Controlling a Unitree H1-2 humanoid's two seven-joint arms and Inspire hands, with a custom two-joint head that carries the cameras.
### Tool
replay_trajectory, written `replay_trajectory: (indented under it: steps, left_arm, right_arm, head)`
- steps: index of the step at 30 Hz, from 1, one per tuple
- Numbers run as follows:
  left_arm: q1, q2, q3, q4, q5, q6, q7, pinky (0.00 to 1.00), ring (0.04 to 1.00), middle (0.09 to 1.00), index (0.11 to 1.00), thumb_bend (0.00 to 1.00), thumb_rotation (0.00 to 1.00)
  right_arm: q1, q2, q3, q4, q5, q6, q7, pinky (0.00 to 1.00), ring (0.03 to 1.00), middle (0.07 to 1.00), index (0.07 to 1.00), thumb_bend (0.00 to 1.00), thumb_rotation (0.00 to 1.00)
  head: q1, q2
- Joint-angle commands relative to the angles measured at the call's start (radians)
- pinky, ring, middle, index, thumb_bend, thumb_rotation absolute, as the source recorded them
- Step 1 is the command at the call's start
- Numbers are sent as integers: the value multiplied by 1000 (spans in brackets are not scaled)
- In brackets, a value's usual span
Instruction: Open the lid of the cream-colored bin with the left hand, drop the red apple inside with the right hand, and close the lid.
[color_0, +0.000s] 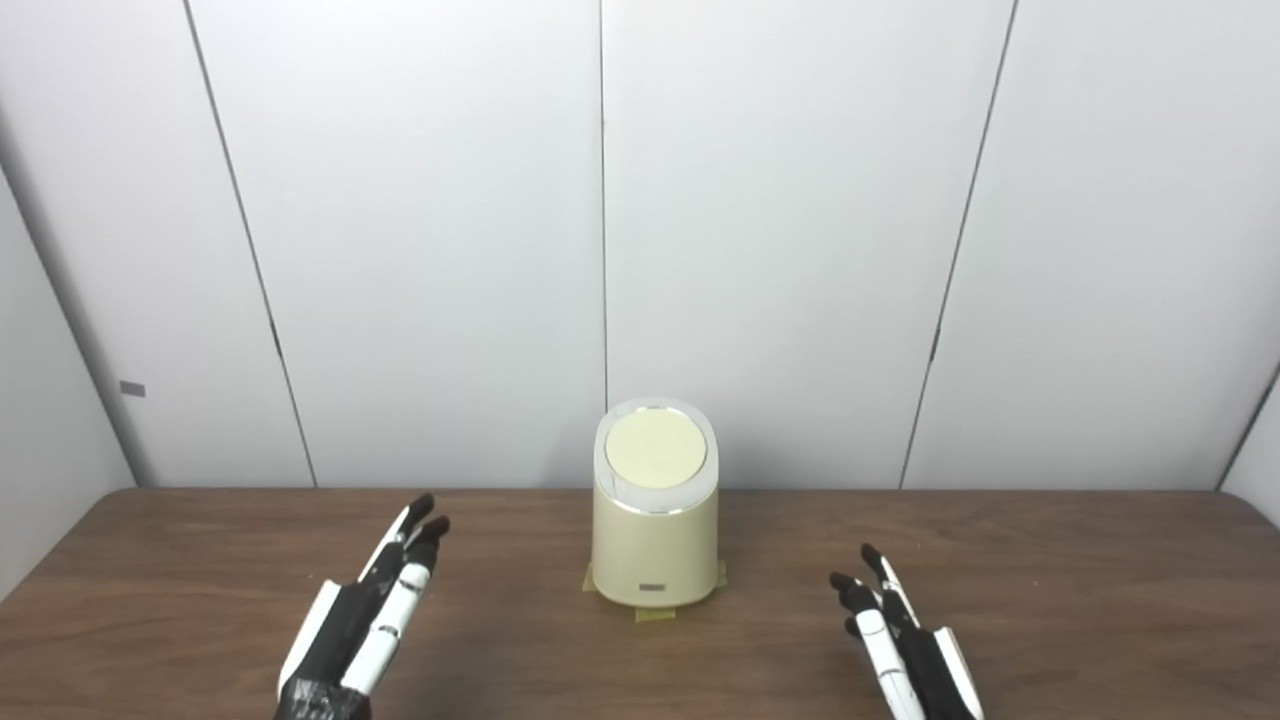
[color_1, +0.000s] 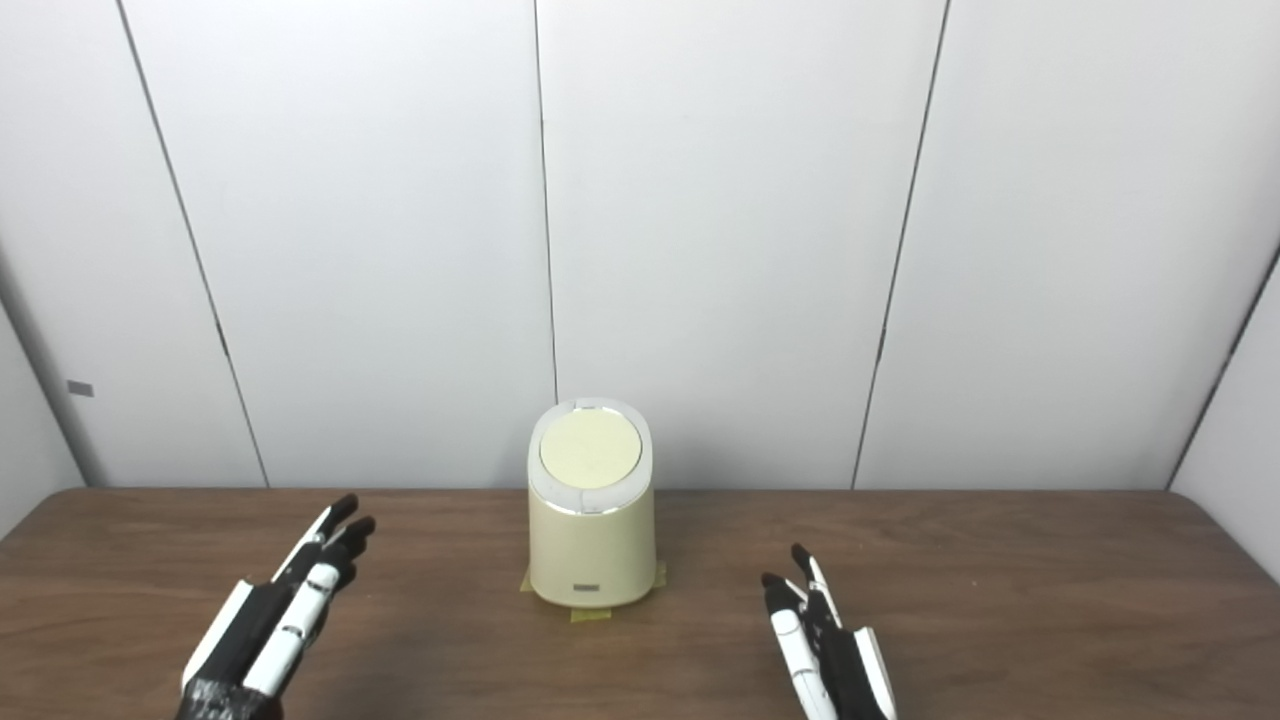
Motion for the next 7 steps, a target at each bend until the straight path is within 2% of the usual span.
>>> replay_trajectory:
  steps: [1,4,7]
  left_arm:
    - [-11,-10,9,10,-44,-55,20,1000,994,972,1000,355,827]
    - [6,-20,13,47,-67,-76,40,1000,1000,984,1000,401,868]
    - [19,-28,14,72,-90,-95,55,1000,1000,990,1000,425,908]
  right_arm:
    - [-21,1,-15,-49,45,-10,14,880,891,857,957,445,985]
    - [-21,0,-34,-54,99,-11,32,912,902,862,962,421,977]
    - [-18,-4,-44,-55,126,-12,39,919,901,859,968,453,971]
  head:
    - [-2,2]
    - [-4,7]
    - [-5,13]
